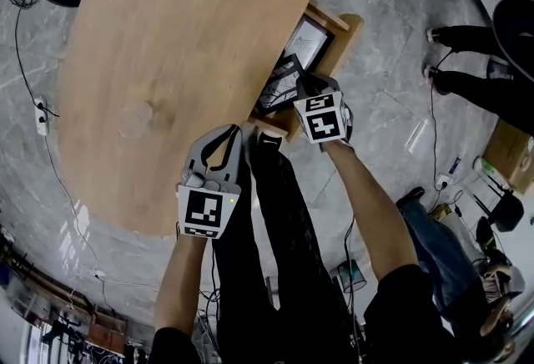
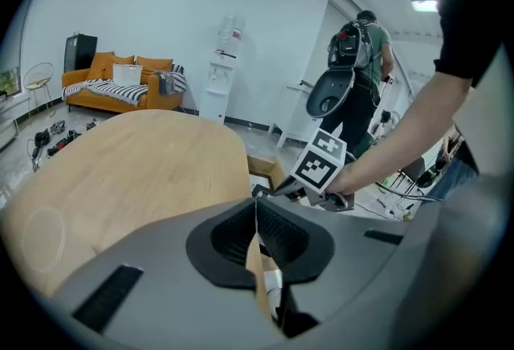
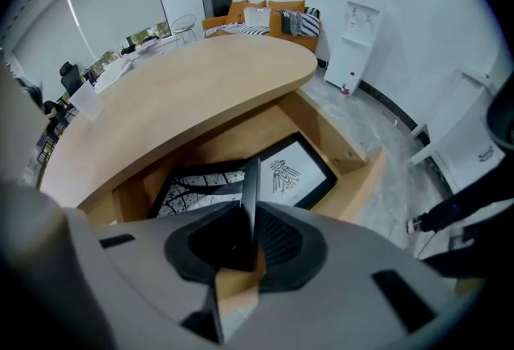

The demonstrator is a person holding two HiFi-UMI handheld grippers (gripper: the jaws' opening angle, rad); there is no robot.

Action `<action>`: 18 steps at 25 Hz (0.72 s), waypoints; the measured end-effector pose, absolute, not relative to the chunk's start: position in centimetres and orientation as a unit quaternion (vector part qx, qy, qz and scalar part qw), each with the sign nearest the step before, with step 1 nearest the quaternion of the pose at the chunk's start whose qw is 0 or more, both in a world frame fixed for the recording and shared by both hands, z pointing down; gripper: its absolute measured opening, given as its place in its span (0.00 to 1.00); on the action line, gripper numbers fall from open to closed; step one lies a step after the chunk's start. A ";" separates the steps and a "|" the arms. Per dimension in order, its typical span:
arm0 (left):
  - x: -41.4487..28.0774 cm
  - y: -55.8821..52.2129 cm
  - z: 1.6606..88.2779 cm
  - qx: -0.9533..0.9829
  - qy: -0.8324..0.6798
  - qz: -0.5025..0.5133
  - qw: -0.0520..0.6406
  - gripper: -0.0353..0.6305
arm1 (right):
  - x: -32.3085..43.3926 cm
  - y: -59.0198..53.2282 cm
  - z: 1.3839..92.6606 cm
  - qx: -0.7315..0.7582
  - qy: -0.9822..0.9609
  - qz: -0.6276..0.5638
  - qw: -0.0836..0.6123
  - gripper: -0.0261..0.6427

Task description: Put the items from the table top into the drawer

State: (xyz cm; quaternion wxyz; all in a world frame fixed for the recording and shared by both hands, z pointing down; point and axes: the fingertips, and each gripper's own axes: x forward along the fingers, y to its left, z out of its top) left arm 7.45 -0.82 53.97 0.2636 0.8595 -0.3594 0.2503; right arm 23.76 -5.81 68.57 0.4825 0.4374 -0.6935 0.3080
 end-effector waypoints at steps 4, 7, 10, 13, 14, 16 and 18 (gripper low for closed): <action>6.3 -0.7 54.2 0.854 -0.371 0.248 0.270 0.08 | 23.3 -5.4 69.3 0.433 -0.690 0.311 0.489 0.15; 5.8 -0.7 54.3 0.851 -0.376 0.246 0.271 0.08 | 23.5 -5.3 70.0 0.435 -0.681 0.320 0.495 0.15; 5.4 -0.5 54.2 0.850 -0.378 0.244 0.273 0.08 | 23.8 -5.2 70.3 0.441 -0.667 0.323 0.507 0.15; 5.1 -0.3 54.3 0.848 -0.380 0.242 0.277 0.08 | 24.0 -5.2 70.1 0.450 -0.659 0.318 0.512 0.15; 5.0 -0.2 54.3 0.848 -0.380 0.242 0.278 0.08 | 24.1 -5.2 70.1 0.454 -0.657 0.320 0.510 0.15; 5.0 -0.1 54.3 0.848 -0.380 0.242 0.278 0.08 | 24.2 -5.2 70.1 0.460 -0.654 0.323 0.506 0.15; 4.8 0.0 54.3 0.848 -0.380 0.241 0.278 0.08 | 24.2 -5.4 69.6 0.466 -0.656 0.317 0.503 0.15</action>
